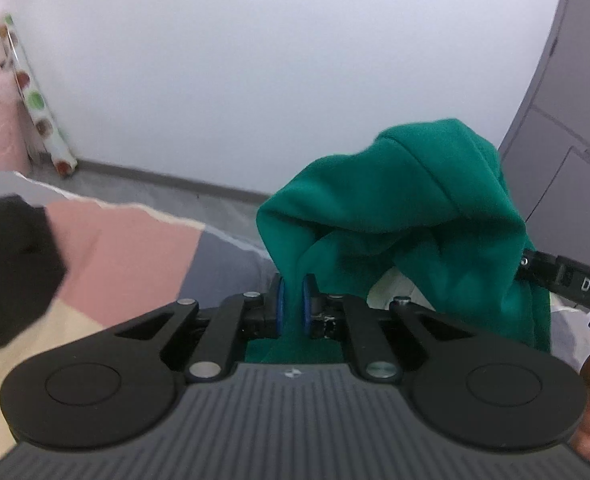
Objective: Fold large clothes
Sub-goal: 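Lift the hood with both grippers and fold it over the sweatshirt front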
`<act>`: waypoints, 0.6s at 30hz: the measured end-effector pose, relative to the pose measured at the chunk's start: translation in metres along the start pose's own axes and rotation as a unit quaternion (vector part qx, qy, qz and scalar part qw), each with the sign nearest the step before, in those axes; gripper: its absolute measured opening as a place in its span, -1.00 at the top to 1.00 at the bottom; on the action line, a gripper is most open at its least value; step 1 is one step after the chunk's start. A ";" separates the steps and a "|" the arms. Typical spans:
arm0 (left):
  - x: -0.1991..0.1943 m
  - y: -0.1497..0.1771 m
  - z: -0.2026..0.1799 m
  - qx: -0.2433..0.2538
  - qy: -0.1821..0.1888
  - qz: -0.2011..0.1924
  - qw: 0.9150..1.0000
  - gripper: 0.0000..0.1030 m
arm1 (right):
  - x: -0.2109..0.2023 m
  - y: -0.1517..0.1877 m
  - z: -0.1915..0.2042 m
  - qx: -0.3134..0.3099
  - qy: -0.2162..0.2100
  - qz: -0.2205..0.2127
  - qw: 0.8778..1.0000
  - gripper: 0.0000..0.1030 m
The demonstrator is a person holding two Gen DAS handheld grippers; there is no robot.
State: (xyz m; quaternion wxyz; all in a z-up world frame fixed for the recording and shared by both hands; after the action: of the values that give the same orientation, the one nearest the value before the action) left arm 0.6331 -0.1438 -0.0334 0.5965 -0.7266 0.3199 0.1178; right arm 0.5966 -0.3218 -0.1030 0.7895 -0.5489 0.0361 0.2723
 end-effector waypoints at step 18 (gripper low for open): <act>-0.216 0.140 -0.015 0.013 0.019 0.024 0.999 0.80 | -0.209 0.094 0.094 -0.041 -0.033 -0.033 0.998 0.66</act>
State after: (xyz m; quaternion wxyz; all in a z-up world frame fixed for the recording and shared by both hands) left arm 0.3791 -0.1000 -0.0212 0.5963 -0.7133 0.3502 0.1138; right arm 0.3522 -0.2965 -0.0712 0.7756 -0.5724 -0.0197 0.2654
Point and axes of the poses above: each gripper's, at about its wrist camera, not at the fingertips, and x roughly the way its jaws point, z to its left, y to its underside, the point moved 6 cm from there along x, roughly the way its jaws point
